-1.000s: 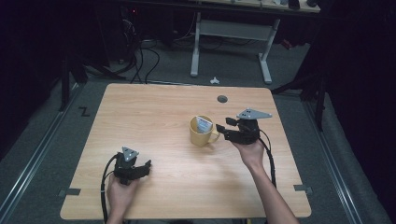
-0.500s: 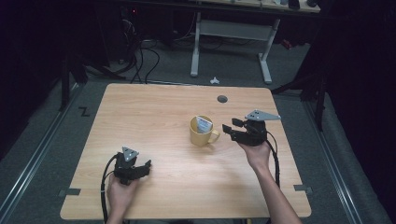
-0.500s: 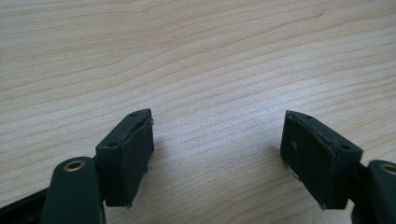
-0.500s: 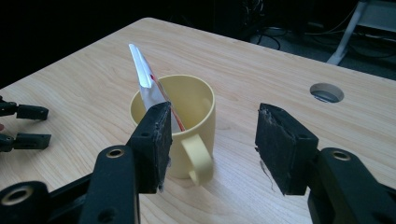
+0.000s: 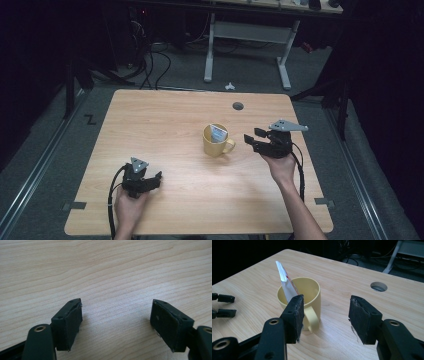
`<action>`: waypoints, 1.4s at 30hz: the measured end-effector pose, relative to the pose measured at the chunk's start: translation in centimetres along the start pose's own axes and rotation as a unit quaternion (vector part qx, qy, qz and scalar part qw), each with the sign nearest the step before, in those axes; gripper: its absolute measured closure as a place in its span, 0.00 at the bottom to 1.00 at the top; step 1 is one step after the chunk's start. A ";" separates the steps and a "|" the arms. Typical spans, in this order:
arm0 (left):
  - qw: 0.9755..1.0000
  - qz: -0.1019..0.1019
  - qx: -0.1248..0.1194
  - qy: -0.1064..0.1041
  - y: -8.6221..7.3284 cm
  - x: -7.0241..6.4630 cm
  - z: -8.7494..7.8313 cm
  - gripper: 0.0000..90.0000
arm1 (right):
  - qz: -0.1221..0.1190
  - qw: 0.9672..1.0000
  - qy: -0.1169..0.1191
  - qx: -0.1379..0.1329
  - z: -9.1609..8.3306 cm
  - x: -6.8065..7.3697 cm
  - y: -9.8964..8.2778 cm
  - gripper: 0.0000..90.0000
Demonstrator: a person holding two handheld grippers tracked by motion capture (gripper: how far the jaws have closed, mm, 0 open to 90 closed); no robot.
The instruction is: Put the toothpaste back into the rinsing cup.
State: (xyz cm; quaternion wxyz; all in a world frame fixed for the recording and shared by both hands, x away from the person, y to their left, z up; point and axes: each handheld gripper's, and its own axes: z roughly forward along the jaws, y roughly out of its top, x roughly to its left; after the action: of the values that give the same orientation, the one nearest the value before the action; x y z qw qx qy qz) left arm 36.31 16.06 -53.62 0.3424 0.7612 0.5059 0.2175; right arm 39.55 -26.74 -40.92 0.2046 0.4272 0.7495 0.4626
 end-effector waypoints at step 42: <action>1.000 0.000 0.000 0.000 0.0 0.0 0.0 0.29 | 0.015 1.000 -0.016 -0.019 -2.8 -0.9 -1.4 0.52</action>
State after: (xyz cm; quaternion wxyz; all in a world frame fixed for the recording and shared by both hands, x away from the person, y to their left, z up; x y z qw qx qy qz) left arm 36.31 16.05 -53.62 0.3422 0.7614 0.5057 0.2177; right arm 37.48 -29.23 -40.84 0.2178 0.4416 0.7308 0.4727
